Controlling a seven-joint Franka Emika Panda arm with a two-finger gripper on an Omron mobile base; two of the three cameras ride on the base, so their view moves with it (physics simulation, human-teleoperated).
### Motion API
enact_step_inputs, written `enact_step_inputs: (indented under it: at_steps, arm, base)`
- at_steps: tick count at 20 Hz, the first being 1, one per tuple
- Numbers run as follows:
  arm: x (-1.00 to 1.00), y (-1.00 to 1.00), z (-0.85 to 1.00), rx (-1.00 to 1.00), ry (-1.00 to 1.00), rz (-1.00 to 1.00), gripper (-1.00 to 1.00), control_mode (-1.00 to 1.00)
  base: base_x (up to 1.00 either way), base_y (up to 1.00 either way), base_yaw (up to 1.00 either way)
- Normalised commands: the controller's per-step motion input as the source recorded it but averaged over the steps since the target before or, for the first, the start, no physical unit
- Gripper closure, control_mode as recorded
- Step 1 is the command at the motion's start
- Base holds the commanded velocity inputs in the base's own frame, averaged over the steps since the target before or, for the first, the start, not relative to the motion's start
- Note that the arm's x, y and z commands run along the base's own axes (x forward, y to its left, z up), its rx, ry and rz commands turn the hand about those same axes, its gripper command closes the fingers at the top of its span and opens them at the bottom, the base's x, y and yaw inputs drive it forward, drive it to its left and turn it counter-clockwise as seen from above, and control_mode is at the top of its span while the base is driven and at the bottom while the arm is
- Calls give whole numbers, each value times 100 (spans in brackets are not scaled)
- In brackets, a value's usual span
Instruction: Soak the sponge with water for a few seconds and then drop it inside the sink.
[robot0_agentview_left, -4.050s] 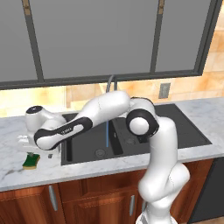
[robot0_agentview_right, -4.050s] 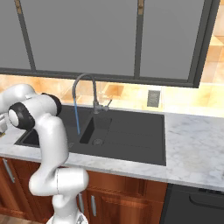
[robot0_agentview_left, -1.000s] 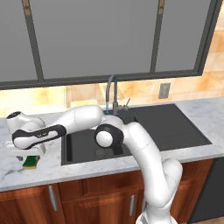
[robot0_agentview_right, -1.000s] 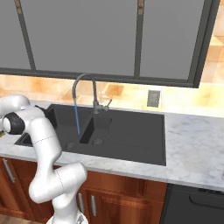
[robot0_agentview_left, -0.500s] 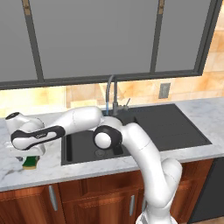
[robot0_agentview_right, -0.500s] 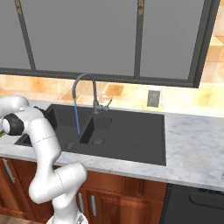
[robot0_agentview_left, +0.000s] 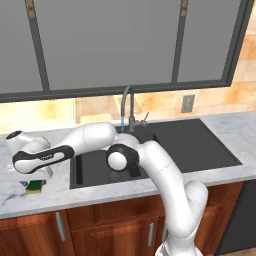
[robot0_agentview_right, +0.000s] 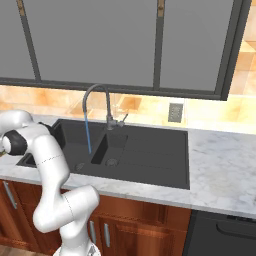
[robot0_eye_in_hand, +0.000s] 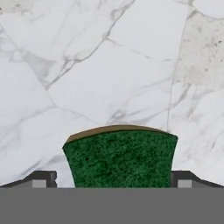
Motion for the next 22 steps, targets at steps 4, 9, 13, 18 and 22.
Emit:
enact_step_inputs:
  at_steps: [4,9,13,18,22]
  arm:
    - [-35,-27,-66,5,-23,0,-100,-100]
    - [-38,-32,-79,11,-28,0,-100,-100]
    - [-14,-8,-35,3,-8,0,-100,-100]
    - [0,0,0,0,0,0,-100,-100]
    - [0,0,0,0,0,0,100,-100]
  base:
    - [0,0,0]
    - [0,0,0]
    - [0,0,0]
    - [0,0,0]
    - [0,0,0]
